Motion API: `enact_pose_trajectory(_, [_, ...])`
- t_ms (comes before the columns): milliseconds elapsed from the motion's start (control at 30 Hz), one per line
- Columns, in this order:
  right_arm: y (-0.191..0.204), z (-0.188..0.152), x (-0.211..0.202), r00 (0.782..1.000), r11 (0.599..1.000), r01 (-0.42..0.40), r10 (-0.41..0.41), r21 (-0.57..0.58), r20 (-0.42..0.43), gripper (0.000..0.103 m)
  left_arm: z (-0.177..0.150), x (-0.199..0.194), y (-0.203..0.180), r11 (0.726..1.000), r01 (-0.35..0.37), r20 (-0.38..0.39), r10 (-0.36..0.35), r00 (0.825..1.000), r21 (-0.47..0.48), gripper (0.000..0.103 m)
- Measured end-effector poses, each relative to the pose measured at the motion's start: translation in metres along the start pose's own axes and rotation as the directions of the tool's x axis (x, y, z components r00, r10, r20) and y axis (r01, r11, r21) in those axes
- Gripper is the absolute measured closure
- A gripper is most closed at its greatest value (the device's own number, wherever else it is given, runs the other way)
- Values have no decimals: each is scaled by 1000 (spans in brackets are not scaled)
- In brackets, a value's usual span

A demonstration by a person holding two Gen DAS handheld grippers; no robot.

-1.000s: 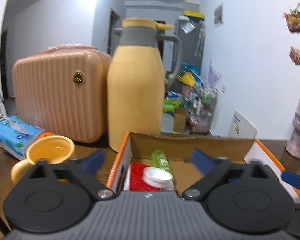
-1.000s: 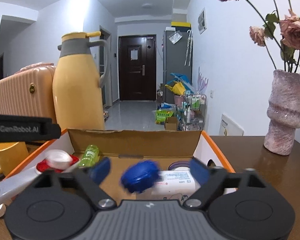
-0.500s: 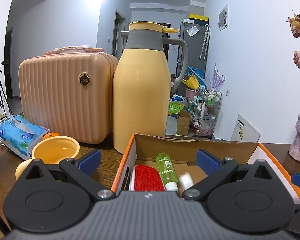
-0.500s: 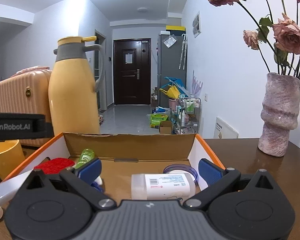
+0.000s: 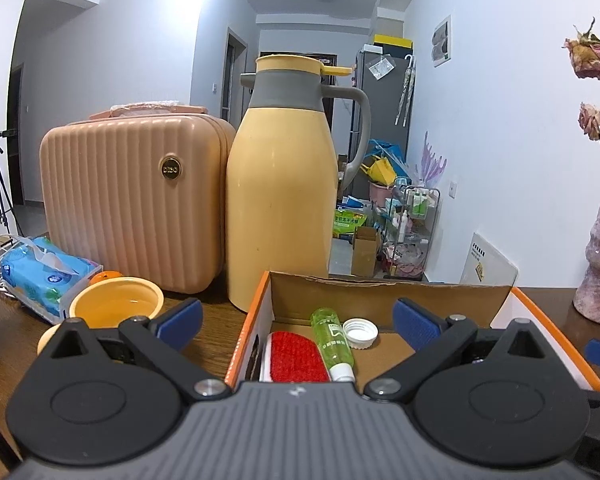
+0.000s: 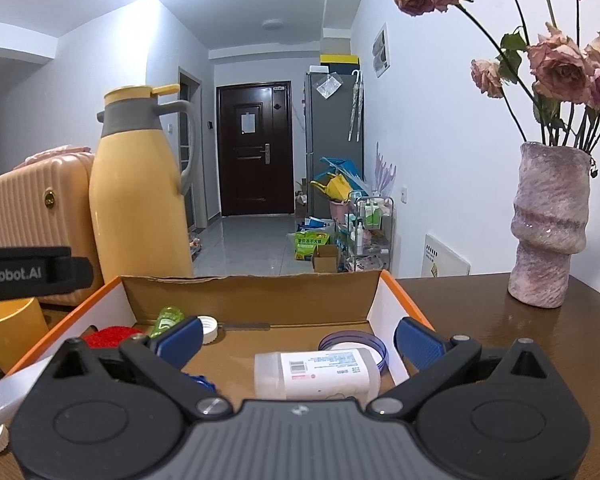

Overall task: Organize rigid objects
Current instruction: 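Withdraw both tools from the cardboard box back over the table items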

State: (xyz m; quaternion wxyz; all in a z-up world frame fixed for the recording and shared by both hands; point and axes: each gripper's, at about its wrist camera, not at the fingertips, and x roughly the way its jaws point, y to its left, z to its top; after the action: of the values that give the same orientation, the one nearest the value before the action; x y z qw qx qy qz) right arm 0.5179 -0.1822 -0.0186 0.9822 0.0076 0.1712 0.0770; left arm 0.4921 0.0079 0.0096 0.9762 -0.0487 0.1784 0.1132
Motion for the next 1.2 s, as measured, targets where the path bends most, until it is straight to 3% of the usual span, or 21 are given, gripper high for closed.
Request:
enact_pose_trajectory(467, [-3,-8,-45,998,999,18,-15,-47,63,0,-18,-47,16,999,45,45,-45,998,5,0])
enact_pose_trajectory(1200, [-1,-49,-128,997,990,20,-10,-139,76,0,-61,-118,51,994,78,15,-80,997,75,0])
